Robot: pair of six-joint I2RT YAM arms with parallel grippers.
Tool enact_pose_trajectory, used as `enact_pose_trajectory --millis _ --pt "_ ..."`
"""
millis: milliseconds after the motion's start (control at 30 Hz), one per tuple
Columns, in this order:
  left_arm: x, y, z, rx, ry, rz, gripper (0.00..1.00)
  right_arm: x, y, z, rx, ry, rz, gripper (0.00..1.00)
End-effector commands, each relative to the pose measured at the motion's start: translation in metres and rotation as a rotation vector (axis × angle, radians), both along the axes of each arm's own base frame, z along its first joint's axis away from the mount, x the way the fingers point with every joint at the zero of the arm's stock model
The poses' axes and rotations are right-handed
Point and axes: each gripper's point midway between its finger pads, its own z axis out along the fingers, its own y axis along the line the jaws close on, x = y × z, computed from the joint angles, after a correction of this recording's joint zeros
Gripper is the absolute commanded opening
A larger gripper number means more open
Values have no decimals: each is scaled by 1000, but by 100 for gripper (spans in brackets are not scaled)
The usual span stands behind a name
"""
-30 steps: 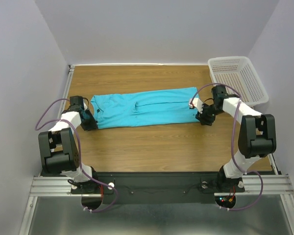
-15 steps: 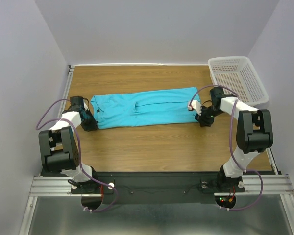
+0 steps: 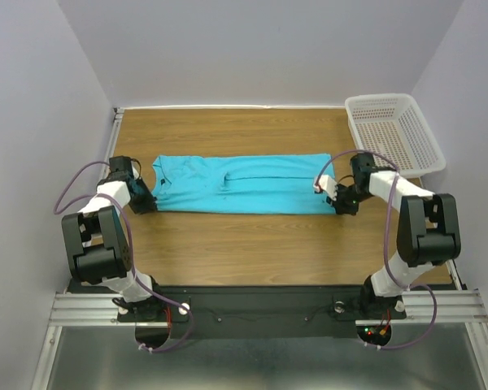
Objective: Fold and stack the t-shirts
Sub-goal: Fold the tshirt
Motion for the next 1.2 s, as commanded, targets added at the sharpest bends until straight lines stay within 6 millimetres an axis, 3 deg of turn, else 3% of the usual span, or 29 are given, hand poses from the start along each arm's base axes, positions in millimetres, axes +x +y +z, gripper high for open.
enact_pose_trajectory --millis 0,133,267,300,333,400,433,567,600,633,733,833,933,1000,1033,1067,1167 --pt "11 22 6 73 -6 17 0 -50 -11 3 -50 79 30 1" --pt "22 33 -3 91 20 29 0 -94 -5 9 -15 161 75 1" --pt "50 38 5 100 -34 8 0 -116 4 23 37 180 91 5" --pt "56 35 3 86 -42 -26 0 -120 7 26 54 179 86 9" --pt "69 36 11 87 -72 -33 0 -121 8 29 64 172 81 22" --pt "81 36 12 76 -82 -58 0 -117 12 41 88 126 59 32" --pt "84 37 4 69 -60 -60 0 -114 18 49 119 106 51 36" --pt "107 47 3 94 -52 -55 0 -76 31 92 212 -23 -59 55" --pt "109 51 2 109 -45 -49 0 -71 34 97 244 -14 -128 57" --pt "111 52 -4 113 -27 -51 0 -53 38 105 276 -70 -153 57" --pt "120 57 -3 136 -25 -59 0 -20 53 116 399 -92 -253 62" --pt "131 60 9 172 -49 -76 0 5 73 116 537 28 -325 62" --pt "146 58 38 205 -125 -98 6 26 83 111 574 106 -389 61" --pt "156 58 62 228 -188 -100 17 48 83 102 550 122 -447 61" --pt "158 59 79 242 -228 -98 27 61 77 98 505 96 -486 61" --pt "161 60 91 254 -262 -93 29 67 74 84 479 113 -518 60" --pt "161 63 126 293 -337 -82 33 78 66 73 430 105 -564 59"
